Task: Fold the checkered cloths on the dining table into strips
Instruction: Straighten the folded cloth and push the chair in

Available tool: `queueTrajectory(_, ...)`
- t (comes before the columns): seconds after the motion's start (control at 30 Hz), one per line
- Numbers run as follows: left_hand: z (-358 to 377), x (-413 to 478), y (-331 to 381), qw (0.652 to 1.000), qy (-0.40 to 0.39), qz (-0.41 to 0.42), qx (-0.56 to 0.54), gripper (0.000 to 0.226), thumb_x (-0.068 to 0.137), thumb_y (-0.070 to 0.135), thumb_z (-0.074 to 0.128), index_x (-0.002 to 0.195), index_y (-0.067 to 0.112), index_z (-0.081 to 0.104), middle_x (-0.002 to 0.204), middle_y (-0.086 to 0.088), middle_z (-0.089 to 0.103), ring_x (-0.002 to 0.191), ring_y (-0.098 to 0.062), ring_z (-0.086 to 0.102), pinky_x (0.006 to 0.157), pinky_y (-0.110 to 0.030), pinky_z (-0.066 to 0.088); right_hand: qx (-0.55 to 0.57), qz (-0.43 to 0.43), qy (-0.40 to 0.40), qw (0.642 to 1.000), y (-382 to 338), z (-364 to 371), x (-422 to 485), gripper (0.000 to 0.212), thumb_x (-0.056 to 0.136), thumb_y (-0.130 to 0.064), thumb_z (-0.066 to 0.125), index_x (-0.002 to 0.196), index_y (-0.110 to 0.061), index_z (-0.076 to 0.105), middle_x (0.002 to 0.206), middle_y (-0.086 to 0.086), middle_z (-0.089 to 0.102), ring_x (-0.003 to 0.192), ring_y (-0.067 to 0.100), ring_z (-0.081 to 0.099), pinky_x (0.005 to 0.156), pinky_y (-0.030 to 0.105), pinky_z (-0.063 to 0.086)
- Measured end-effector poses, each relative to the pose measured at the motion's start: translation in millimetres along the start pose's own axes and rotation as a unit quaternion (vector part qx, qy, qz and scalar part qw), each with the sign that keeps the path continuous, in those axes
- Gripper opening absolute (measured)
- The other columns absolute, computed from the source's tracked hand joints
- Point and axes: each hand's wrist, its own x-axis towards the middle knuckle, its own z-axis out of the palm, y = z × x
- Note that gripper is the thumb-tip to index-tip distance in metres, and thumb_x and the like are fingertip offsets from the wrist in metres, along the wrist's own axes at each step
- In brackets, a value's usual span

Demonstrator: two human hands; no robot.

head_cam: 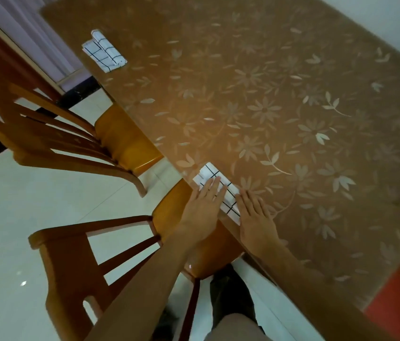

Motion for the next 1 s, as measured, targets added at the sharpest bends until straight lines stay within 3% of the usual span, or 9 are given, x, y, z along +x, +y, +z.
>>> queueTrajectory(0.1,-17.1,-29.7,-11.3,0.997,0.013,-0.004,-0.071,0.067,0.104,0.015,0.044,0.161,0.02,0.01,0.17,-0.009,0.003,0.157,-0.027,0.002,0.126,-0.046,0.009,0.05,0.024,0.015,0.998,-23.1,-15.2,-5.1,0.06,0.1,-0.033,0.033,0.155,-0.009,0.026,0.164,0.011,0.023,0.152,0.029,0.021,0.123,0.045,0.017)
queueTrajectory(0.2,-29.1,-77.4,-39.2,0.991,0.046,-0.008,-0.127,0.053,0.101,0.015,0.047,0.153,0.018,0.034,0.159,-0.009,0.034,0.149,-0.028,0.029,0.123,-0.047,0.025,0.098,0.013,0.018,0.995,-67.8,-38.4,-20.6,0.049,0.096,-0.022,0.043,0.142,-0.008,0.049,0.143,0.013,0.055,0.131,0.032,0.052,0.106,0.037,0.04)
queueTrajectory(0.27,-33.9,-114.2,-66.3,0.989,0.049,-0.006,-0.141,0.04,0.101,0.017,0.047,0.141,0.016,0.048,0.143,-0.009,0.05,0.134,-0.029,0.045,0.115,-0.047,0.038,0.121,0.021,0.016,0.992,-107.2,-49.1,-34.5,0.04,0.097,-0.016,0.051,0.137,-0.012,0.055,0.131,0.01,0.063,0.119,0.029,0.058,0.095,0.03,0.041)
queueTrajectory(0.37,-40.0,-176.1,-111.7,0.988,0.054,-0.012,-0.144,0.023,0.099,0.021,0.049,0.119,0.015,0.058,0.114,-0.007,0.06,0.106,-0.026,0.058,0.095,-0.045,0.052,0.157,0.051,0.02,0.986,-173.2,-57.6,-55.5,0.042,0.098,-0.018,0.055,0.14,-0.018,0.052,0.141,0.004,0.056,0.127,0.023,0.053,0.103,0.03,0.041)
queueTrajectory(0.47,-49.5,-241.9,-153.3,0.985,0.051,-0.033,-0.161,0.024,0.102,0.025,0.048,0.119,0.014,0.06,0.114,-0.005,0.063,0.106,-0.025,0.062,0.092,-0.038,0.054,0.207,0.052,0.007,0.977,-242.4,-66.2,-68.9,0.047,0.097,-0.017,0.059,0.143,-0.021,0.048,0.145,-0.001,0.052,0.132,0.016,0.05,0.11,0.028,0.039)
queueTrajectory(0.6,-65.8,-309.1,-215.4,0.972,0.055,-0.086,-0.21,0.026,0.104,0.028,0.047,0.123,0.019,0.062,0.119,-0.002,0.069,0.105,-0.02,0.067,0.095,-0.032,0.055,0.244,0.044,0.002,0.969,-322.5,-85.5,-63.1,0.051,0.095,-0.015,0.062,0.143,-0.022,0.047,0.139,-0.003,0.056,0.125,0.013,0.055,0.104,0.027,0.046)
queueTrajectory(0.73,-80.4,-347.4,-286.3,0.938,0.066,-0.156,-0.301,0.028,0.103,0.031,0.05,0.125,0.019,0.062,0.131,0.001,0.065,0.119,-0.019,0.06,0.101,-0.029,0.046,0.256,0.01,-0.002,0.967,-379.5,-111.1,-31.8,0.041,0.099,-0.022,0.057,0.14,-0.022,0.049,0.129,-0.004,0.061,0.115,0.013,0.06,0.102,0.029,0.051)
queueTrajectory(0.9,-91.6,-343.6,-371.4,0.898,0.112,-0.19,-0.381,0.015,0.098,0.025,0.059,0.112,0.029,0.064,0.121,0.004,0.063,0.103,-0.009,0.056,0.072,-0.015,0.043,0.276,-0.013,-0.001,0.961,-418.3,-134.0,26.6,0.039,0.099,-0.024,0.058,0.137,-0.018,0.052,0.121,-0.001,0.064,0.112,0.015,0.062,0.097,0.025,0.05)
queueTrajectory(1.0,-105.2,-318.5,-417.1,0.895,0.118,-0.176,-0.393,0.016,0.098,0.024,0.059,0.112,0.027,0.066,0.116,0.006,0.061,0.103,-0.009,0.057,0.068,-0.009,0.04,0.294,-0.006,0.026,0.956,-432.4,-132.5,74.4,0.04,0.097,-0.023,0.061,0.136,-0.015,0.054,0.12,0.001,0.068,0.102,0.012,0.064,0.094,0.027,0.053)
